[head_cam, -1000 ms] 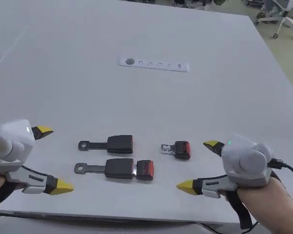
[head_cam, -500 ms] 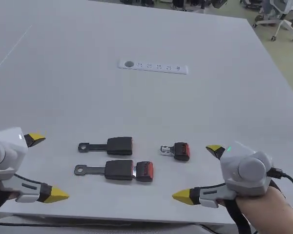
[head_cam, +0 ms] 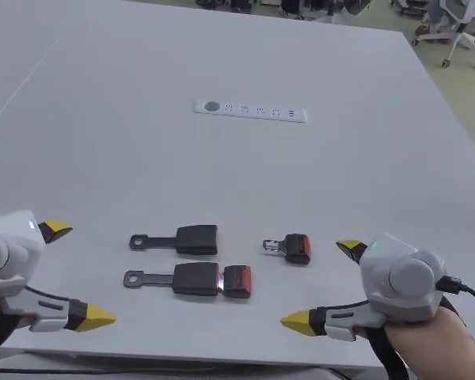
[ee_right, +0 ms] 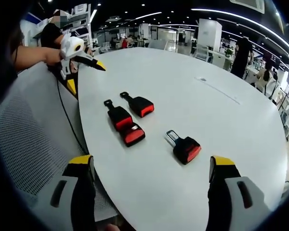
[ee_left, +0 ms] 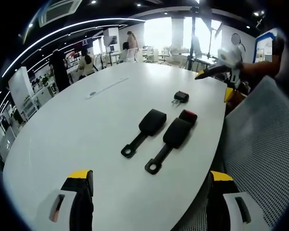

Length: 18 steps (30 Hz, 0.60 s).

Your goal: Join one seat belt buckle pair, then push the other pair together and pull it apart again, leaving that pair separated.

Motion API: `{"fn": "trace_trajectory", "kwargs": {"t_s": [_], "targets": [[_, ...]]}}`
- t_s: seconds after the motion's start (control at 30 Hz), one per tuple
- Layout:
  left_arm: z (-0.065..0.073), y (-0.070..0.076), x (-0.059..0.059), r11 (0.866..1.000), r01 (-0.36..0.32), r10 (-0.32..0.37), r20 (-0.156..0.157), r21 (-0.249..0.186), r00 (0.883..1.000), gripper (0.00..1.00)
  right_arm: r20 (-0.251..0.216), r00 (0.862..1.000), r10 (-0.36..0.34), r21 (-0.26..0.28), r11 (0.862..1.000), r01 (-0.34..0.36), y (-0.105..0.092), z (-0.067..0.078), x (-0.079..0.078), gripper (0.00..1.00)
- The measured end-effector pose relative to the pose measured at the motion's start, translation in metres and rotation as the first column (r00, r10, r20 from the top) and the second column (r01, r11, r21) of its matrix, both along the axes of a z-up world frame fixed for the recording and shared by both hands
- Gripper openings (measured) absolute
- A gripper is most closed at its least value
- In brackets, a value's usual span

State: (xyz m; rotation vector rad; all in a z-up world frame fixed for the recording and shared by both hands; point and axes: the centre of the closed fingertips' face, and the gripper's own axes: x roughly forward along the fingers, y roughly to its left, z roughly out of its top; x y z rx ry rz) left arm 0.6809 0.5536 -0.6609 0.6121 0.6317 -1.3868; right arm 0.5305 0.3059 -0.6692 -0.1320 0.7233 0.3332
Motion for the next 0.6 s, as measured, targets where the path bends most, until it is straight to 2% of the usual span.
{"fn": "trace_trajectory", "kwargs": {"t_s": [0.17,0.3,0.6], "targets": [[-0.0010,-0.0003,-0.0020,1.000,-0.004,0.004,-0.010,-0.001,1.000,1.00,0.001,1.000,-0.001,0.006,1.000,0.001,0.0018,0.0021,-0.0005,0.99],[-0.0013,0.0008,-0.0032,1.000,-0.014,0.014,-0.020,-0.005,1.000,1.00,0.002,1.000,-0.002,-0.013,1.000,0.002,0.0004,0.0028,-0.0009,0.99],[-0.0014,0.0024,-0.0055,0.999,-0.036,0.035,-0.042,-0.017,0.998,1.00,-0.013,1.000,0.004,0.011,1.000,-0.004,0.0051,0.0023,-0.0018,0.97]]}}
